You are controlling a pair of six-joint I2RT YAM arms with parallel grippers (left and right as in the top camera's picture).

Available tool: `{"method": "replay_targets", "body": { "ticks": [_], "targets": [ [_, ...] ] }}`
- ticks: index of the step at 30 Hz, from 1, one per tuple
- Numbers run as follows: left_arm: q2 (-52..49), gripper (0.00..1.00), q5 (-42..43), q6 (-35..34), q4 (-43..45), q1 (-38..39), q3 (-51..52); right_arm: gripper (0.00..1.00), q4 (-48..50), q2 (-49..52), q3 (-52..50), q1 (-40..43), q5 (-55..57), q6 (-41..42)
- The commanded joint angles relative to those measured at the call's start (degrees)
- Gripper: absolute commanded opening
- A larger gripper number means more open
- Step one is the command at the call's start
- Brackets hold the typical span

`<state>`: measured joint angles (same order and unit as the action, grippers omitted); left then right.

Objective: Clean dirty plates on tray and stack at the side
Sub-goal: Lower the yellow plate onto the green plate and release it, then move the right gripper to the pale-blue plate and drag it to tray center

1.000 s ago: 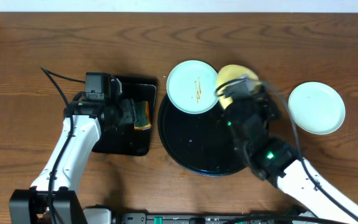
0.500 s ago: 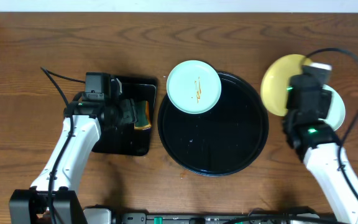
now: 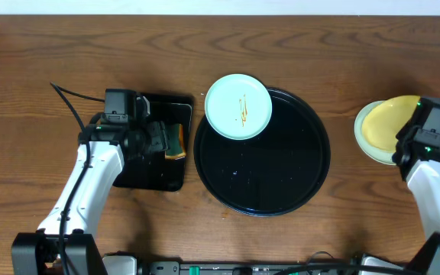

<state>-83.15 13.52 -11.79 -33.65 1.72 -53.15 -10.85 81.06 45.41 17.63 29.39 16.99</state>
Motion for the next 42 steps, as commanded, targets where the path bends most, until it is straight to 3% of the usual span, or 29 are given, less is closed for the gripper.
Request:
{"method": "replay_targets", "body": {
  "ticks": [1, 5, 12, 19, 21, 26, 34, 42],
  "targets": [
    [0.0, 0.68, -0.33, 0.11, -0.17, -0.02, 0.07, 0.05, 1.31, 1.33, 1.36, 1.46, -3.52, 2.64],
    [0.0, 0.68, -0.33, 0.09, -0.2, -0.02, 0.07, 0.31, 1.81, 1.33, 1.38, 1.42, -9.01, 0.9],
    [0.0, 0.68, -0.35, 0.11, -0.2, -0.02, 0.07, 0.39, 0.9, 1.33, 1.38, -1.14, -26.14, -1.86],
    [0.0, 0.68, -0.35, 0.11, -0.17, -0.02, 0.07, 0.43, -0.48, 1.33, 1.81, -9.94, -47.78, -5.55],
    [0.0, 0.68, -0.35, 0.11, -0.17, -0.02, 0.07, 0.45, -3.28, 1.36, 3.48, -13.03, -49.99, -6.01],
    [0.0, 0.68, -0.35, 0.11, -0.17, -0.02, 0.07, 0.6, -14.08, 1.42, 11.93, -21.09, -48.72, -10.34],
    [0.0, 0.68, -0.35, 0.11, -0.17, -0.02, 0.07, 0.62, -18.23, 5.35, 18.01, -27.26, -47.67, -10.21],
    [0.0, 0.68, -0.35, 0.11, -0.2, -0.02, 0.07, 0.57, -9.16, 16.04, 18.01, -32.3, -47.6, -10.21]
  ]
}}
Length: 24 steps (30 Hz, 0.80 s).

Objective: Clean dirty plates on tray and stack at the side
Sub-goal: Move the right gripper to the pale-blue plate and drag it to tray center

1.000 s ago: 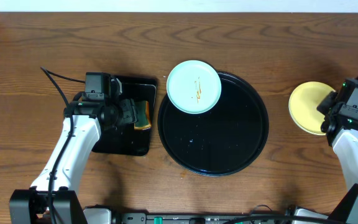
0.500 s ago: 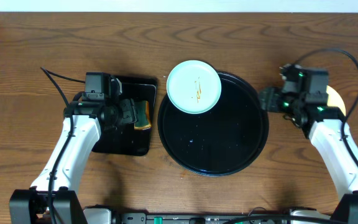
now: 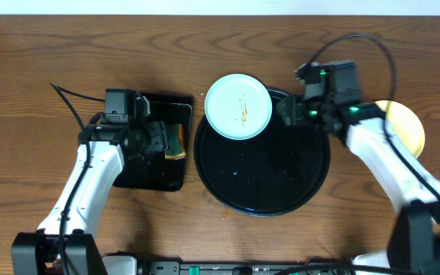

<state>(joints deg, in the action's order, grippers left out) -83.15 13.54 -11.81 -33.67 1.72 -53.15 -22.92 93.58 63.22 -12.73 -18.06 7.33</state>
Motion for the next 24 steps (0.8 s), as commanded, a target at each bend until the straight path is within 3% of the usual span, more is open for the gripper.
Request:
{"method": "replay_targets", "body": {
  "ticks": [1, 12, 17, 21, 24],
  "targets": [
    [0.0, 0.68, -0.37, 0.13, -0.17, -0.02, 0.07, 0.57, 4.17, 4.63, 0.2, -2.34, -0.13, -0.55],
    [0.0, 0.68, -0.35, 0.13, -0.22, -0.02, 0.07, 0.52, 15.17, 17.27, 0.2, -3.8, 4.07, 7.78],
    [0.0, 0.68, -0.35, 0.13, -0.22, -0.02, 0.07, 0.38, 17.0, 19.98, 0.2, -3.87, 1.6, 9.66],
    [0.0, 0.68, -0.35, 0.13, -0.37, -0.02, 0.07, 0.12, 16.72, 20.0, 0.13, -3.87, 1.51, 10.27],
    [0.0, 0.68, -0.37, 0.13, -0.39, -0.02, 0.07, 0.07, 15.89, 20.0, 0.13, -3.85, 1.51, 10.69]
  ]
}}
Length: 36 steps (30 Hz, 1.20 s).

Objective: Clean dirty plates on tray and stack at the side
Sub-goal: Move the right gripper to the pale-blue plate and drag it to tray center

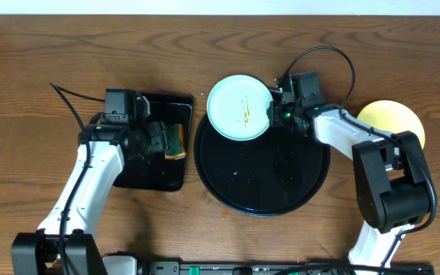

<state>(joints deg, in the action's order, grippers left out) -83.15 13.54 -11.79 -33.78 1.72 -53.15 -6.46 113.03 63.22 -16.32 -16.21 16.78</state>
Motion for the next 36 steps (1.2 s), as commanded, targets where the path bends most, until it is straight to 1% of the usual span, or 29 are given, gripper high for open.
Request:
{"method": "replay_targets", "body": {
  "ticks": [1, 3, 4, 8, 11, 15, 20, 21, 23, 29, 36],
  "targets": [
    [0.0, 0.68, -0.35, 0.11, -0.28, -0.02, 0.07, 0.05, -1.22, 0.55, 0.13, -0.26, -0.33, 1.25],
    [0.0, 0.68, -0.35, 0.11, -0.37, -0.02, 0.07, 0.02, -3.13, 0.44, 0.13, -0.26, -0.17, 1.22],
    [0.0, 0.68, -0.35, 0.09, -0.48, -0.02, 0.07, 0.01, -4.42, 0.17, 0.13, -0.22, -0.09, 1.2],
    [0.0, 0.68, -0.35, 0.11, -0.5, -0.02, 0.07, 0.01, -9.6, -2.21, 0.13, -0.22, 3.78, 1.14],
    [0.0, 0.68, -0.35, 0.11, -0.48, -0.02, 0.07, 0.01, -14.62, -6.01, 0.13, -0.22, 8.02, 0.76],
    [0.0, 0.68, -0.37, 0.11, -0.44, -0.02, 0.07, 0.01, -23.37, -11.5, 0.13, -0.24, 14.1, 0.76],
    [-0.2, 0.69, -0.37, 0.11, 0.26, 0.0, 0.07, 0.01, -31.32, -12.52, -0.07, -0.24, 16.17, 0.33],
    [-0.37, 0.73, -0.37, 0.11, 0.5, 0.0, 0.07, 0.01, -32.0, -12.46, -0.33, -0.24, 16.17, 0.33],
    [-1.09, 0.74, -0.37, 0.11, 1.31, 0.0, 0.11, 0.01, -32.48, -12.39, -1.14, -0.26, 16.15, 0.33],
    [-5.05, 0.74, -0.33, 0.11, 4.52, 0.52, 0.11, 0.01, -32.22, -12.41, -1.88, -0.28, 16.13, 0.33],
    [-10.27, 0.72, -1.46, 0.11, 10.73, 3.69, 0.11, 0.01, -32.11, -12.41, -1.9, -0.28, 15.93, 0.33]
  ]
}}
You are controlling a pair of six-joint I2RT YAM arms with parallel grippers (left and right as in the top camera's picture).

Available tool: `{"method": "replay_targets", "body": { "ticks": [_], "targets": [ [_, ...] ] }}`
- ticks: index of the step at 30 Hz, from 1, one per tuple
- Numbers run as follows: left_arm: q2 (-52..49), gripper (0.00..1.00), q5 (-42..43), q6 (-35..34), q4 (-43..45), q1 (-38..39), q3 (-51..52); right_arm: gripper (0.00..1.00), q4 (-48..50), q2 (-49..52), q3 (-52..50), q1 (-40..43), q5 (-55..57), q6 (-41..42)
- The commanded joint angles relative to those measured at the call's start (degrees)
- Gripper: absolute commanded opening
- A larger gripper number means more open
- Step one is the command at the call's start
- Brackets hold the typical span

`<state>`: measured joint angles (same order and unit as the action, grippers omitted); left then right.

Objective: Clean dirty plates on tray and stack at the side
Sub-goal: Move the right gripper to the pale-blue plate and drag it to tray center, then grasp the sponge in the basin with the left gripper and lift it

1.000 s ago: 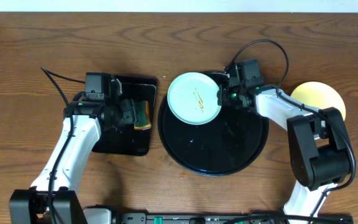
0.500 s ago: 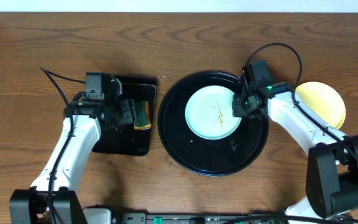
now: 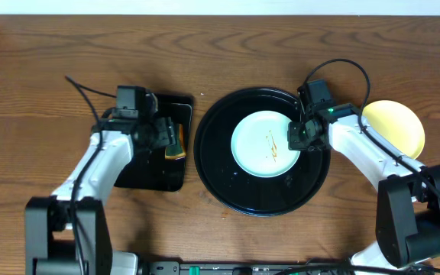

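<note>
A pale green plate point(image 3: 260, 145) with an orange-brown smear lies in the middle of the round black tray point(image 3: 228, 179). My right gripper point(image 3: 296, 138) is at the plate's right rim, shut on it. A clean yellow plate point(image 3: 397, 126) rests on the table at the right, partly behind the right arm. Over the small square black tray point(image 3: 147, 176) on the left, my left gripper point(image 3: 169, 137) is shut on a yellow-green sponge point(image 3: 176, 142). Its fingers are mostly hidden under the wrist.
The left arm's cable point(image 3: 86, 92) loops over the table at the upper left. Bare wooden tabletop point(image 3: 220, 46) runs along the back. The two trays sit nearly side by side, with a narrow gap between them.
The dirty plate was over the round tray's upper-left edge and now lies at its centre, with the right gripper at its right rim. The left arm shifted slightly right.
The right gripper was first at the yellow plate on the right while the left held still at the sponge. It then stood over the round tray, then at the dirty plate's right rim. Now that plate sits in the tray's middle.
</note>
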<state>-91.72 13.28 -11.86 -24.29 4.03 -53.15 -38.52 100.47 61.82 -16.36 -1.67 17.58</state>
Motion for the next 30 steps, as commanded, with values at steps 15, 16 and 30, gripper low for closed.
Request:
{"method": "replay_targets", "body": {
  "ticks": [15, 16, 30],
  "targets": [
    [-8.76, 0.54, -8.44, 0.15, 6.47, 6.29, 0.11, 0.01, -0.09, 0.15, -0.5, -0.24, 1.4, -0.5],
    [-9.03, 0.48, -8.44, 0.15, 6.91, 6.29, 0.11, 0.01, -0.09, 0.15, -0.5, -0.24, 1.4, -0.5],
    [-4.59, 0.16, -11.89, 4.31, 8.41, 6.29, -0.11, 0.01, -0.87, 0.15, -0.5, -0.22, 1.42, -1.57]
  ]
}}
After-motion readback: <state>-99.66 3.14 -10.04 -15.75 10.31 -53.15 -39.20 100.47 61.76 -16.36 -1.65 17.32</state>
